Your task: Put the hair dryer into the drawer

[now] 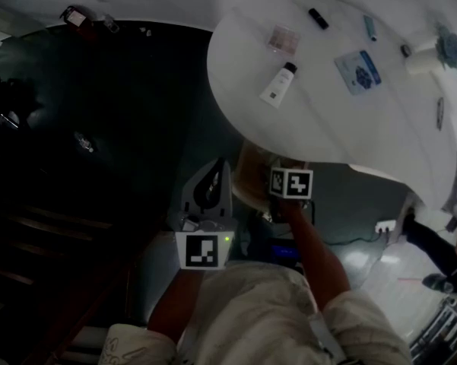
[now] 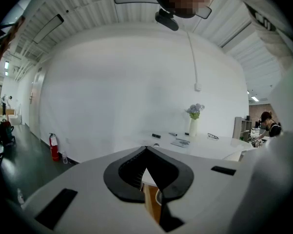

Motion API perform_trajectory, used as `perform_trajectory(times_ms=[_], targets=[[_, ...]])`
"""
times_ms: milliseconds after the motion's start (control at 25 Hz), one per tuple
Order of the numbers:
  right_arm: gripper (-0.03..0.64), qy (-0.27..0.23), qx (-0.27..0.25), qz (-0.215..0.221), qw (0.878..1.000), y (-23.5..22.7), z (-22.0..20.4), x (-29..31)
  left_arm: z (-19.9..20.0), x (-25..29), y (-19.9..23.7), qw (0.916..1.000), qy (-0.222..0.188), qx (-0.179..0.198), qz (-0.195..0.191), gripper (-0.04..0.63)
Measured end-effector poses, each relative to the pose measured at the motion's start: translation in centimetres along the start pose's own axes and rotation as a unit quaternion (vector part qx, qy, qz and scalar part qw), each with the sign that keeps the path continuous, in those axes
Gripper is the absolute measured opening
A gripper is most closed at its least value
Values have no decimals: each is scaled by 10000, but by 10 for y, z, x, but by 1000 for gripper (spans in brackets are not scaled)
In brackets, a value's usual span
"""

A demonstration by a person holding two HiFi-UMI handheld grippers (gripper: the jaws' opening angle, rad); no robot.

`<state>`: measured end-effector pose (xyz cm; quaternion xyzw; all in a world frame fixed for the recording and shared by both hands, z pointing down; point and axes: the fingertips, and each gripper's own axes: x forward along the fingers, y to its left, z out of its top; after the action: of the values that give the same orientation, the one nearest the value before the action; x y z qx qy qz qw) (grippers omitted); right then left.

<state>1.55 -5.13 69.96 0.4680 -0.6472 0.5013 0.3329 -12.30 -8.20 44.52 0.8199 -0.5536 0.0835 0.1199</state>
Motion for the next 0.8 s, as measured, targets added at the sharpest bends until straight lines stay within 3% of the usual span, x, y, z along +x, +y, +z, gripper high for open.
perform_trajectory(times_ms=[280,800], targets=[[249,137,387,31,9992,-4,2,10,-4,4,6,9998,65,-156,45,2],[249,-406,718,-233,9963,-18,18,30,-4,2,10,9999,69,-113,-26,2]])
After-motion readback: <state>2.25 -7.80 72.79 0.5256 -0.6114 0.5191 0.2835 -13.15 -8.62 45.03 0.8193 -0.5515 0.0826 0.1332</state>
